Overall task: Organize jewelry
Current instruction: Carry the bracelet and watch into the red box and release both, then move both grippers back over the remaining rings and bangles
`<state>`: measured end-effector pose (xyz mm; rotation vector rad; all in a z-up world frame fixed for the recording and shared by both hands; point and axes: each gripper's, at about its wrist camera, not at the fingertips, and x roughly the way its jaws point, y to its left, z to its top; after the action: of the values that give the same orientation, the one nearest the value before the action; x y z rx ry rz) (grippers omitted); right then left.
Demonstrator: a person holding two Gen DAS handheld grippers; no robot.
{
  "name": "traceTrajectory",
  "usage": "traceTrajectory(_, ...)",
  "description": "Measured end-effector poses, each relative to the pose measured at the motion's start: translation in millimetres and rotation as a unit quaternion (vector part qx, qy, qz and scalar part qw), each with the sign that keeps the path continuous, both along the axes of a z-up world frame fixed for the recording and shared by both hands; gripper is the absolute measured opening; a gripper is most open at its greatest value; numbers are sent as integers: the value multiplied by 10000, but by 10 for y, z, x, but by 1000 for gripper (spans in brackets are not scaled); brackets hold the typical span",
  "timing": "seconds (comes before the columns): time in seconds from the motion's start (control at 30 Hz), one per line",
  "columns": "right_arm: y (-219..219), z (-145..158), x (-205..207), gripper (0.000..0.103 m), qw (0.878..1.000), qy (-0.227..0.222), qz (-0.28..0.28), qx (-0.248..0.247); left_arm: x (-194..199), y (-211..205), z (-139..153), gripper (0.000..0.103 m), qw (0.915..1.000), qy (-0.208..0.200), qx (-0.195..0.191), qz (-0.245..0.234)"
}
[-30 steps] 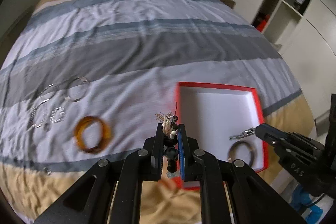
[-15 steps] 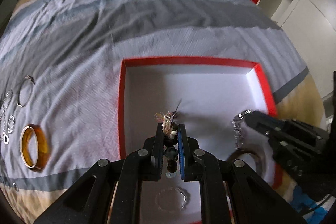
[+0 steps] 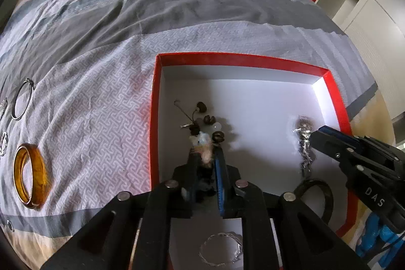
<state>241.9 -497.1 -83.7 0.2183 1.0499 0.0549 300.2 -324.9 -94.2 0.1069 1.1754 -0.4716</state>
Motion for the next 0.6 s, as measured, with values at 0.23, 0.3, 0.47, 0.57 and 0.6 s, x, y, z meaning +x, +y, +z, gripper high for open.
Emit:
traceTrajectory(0.23,25,180,-90,32,9998,-10,-133,-168,-45,66,184,38,9996,-117,-191,-184)
traceTrajectory(0.3,46,276,-136,32,9995,-45,-176,-241,-65,138,264,39,9993,-149,-276,-200)
traceTrajectory(0.47,158,494,-197,32,9992,-118,-269,-252,-134,421,525,40,9985,-320,-433,-141)
traceTrajectory(0.57,331,640,-216,32,9993,-204,-229,-221,-175,715,671,40,9981,-373,-500,5)
traceTrajectory(0.6,419,696,-218,32,9993,-239,-195,-193,-192,795,705,40,9980,-402,-476,48)
